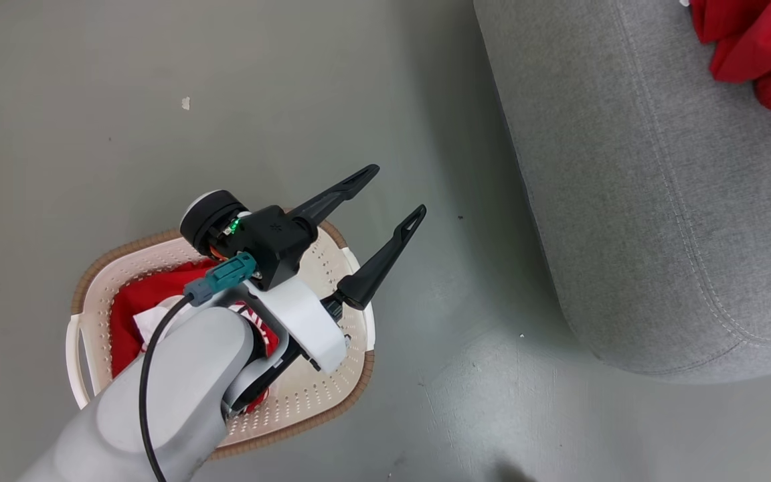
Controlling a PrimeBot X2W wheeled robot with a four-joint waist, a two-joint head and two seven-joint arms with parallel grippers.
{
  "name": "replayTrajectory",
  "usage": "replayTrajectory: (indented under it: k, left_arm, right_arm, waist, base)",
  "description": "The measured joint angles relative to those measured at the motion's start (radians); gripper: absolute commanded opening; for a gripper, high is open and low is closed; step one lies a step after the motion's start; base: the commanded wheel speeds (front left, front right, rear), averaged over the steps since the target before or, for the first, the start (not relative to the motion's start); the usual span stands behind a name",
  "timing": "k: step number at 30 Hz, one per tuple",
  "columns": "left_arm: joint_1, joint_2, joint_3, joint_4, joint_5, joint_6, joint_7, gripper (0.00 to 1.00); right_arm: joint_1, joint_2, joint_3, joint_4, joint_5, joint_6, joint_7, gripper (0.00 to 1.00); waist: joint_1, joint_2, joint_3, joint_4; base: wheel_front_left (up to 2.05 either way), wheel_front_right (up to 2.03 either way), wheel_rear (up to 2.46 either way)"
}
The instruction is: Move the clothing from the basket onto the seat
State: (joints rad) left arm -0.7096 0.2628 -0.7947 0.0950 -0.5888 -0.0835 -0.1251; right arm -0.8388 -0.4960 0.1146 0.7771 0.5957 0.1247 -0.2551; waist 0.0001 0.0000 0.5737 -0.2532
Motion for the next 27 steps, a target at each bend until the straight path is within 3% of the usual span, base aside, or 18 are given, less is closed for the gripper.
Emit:
replayTrajectory:
  k: [1, 12, 27]
  left_arm:
    - [0.0, 0.0, 0.0, 0.002, -0.001, -0.003, -0.001, 1.0]
    - [0.005, -0.002, 0.0, 0.021, -0.011, -0.007, -0.027, 1.0]
    - [0.034, -0.003, 0.007, 0.048, -0.035, -0.007, -0.064, 1.0]
  right_arm:
    - [0.0, 0.002, 0.0, 0.01, 0.001, 0.0, 0.0, 1.0]
    - [0.015, -0.004, -0.003, 0.022, 0.001, 0.0, 0.0, 1.0]
    - [0.058, -0.028, -0.024, -0.093, 0.032, 0.0, 0.0, 1.0]
  waist:
    - [-0.0001, 0.0, -0.004, 0.0]
    - [0.0, 0.0, -0.053, -0.004]
    - [0.0, 0.0, -0.131, -0.009]
  base:
    - [0.0, 0.0, 0.0]
    - [0.0, 0.0, 0.0]
    - [0.0, 0.0, 0.0]
